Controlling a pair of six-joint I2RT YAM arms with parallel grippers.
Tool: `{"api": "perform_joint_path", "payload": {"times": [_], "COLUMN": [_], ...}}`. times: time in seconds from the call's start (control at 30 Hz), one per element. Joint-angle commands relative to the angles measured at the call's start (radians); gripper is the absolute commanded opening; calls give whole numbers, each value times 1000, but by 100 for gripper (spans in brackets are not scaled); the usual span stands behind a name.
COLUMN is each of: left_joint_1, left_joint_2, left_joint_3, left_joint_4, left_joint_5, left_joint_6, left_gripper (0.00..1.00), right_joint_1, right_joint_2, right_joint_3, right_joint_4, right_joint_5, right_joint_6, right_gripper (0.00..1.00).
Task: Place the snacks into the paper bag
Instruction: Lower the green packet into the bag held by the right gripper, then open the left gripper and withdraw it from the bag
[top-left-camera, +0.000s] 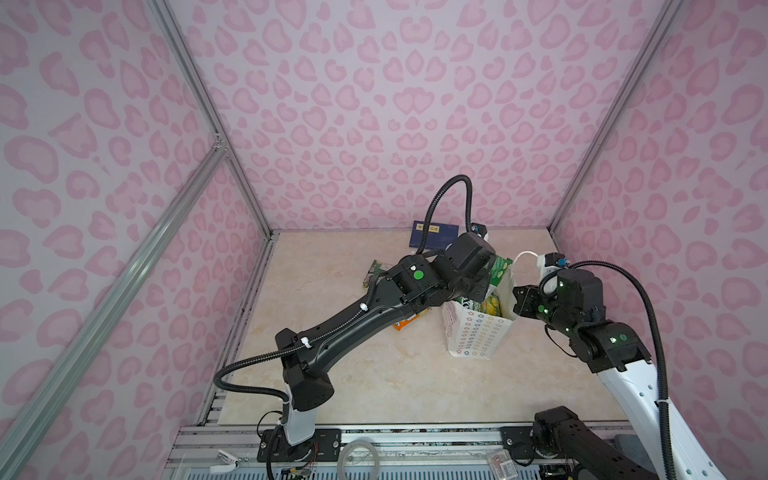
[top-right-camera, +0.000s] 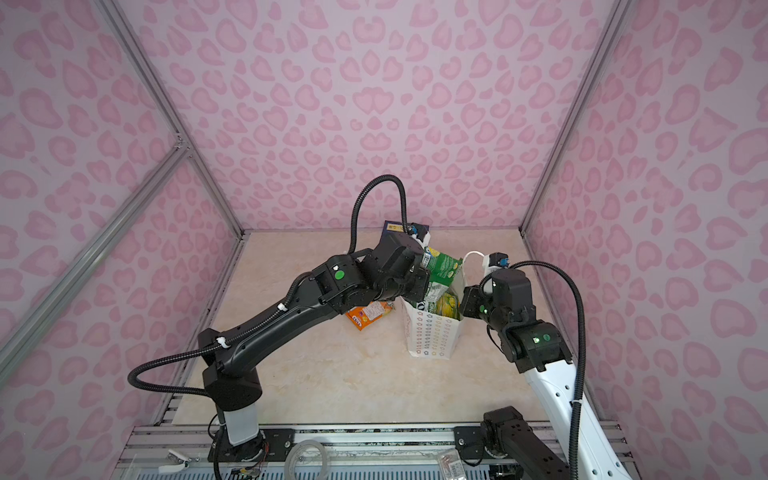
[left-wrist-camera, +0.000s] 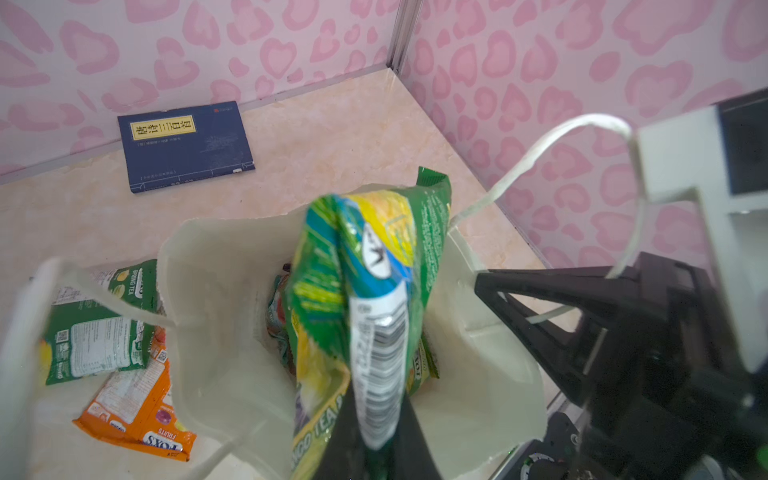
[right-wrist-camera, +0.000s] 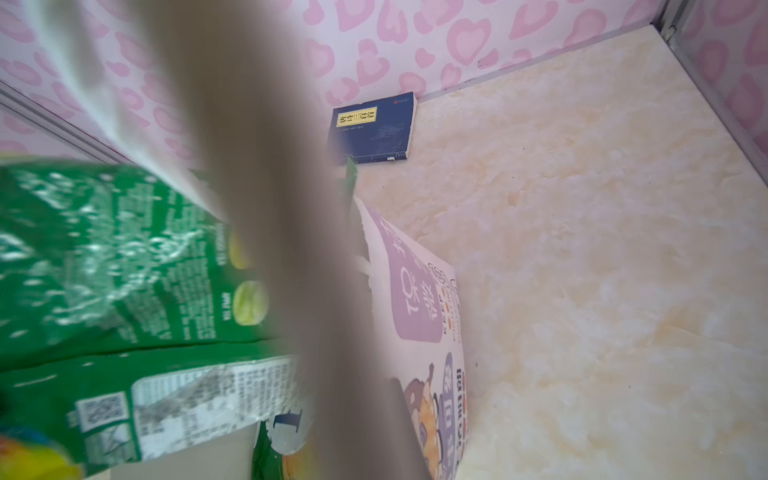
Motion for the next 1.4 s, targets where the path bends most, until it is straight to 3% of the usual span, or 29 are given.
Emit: {"api": "perform_joint_path", "payload": {"times": [0.0, 0.3, 0.63, 0.9, 1.13, 1.23, 1.37], "left_joint_1": [0, -4, -30, -30, -18, -6, 4], "left_joint_2": [42, 155, 90, 276, 350, 366, 339], "left_joint_3": [32, 120, 31, 280, 285, 279, 275], "left_joint_4": [-32, -119, -120, -195, -180, -187, -172], "left_joint_5": [-11, 28, 13, 19, 37, 43, 86], "left_joint_6": [-1, -29, -32, -27, -17, -25, -25], "left_gripper": [3, 3, 3, 3, 6, 16, 40], "right_joint_1": [0, 2, 2, 8, 40, 41, 41], "right_joint_2": [11, 7, 4, 5, -4, -9, -13], "right_joint_3": [6, -5, -9, -26, -17, -19, -18], "right_joint_4": [9, 10, 15, 21, 1, -3, -10], "right_joint_5": [4, -3, 6, -7, 20, 23, 36], "right_joint_6": [-9, -7, -16, -4, -6, -4, -6], "right_gripper": [0, 0, 0, 0, 0, 0, 0]}}
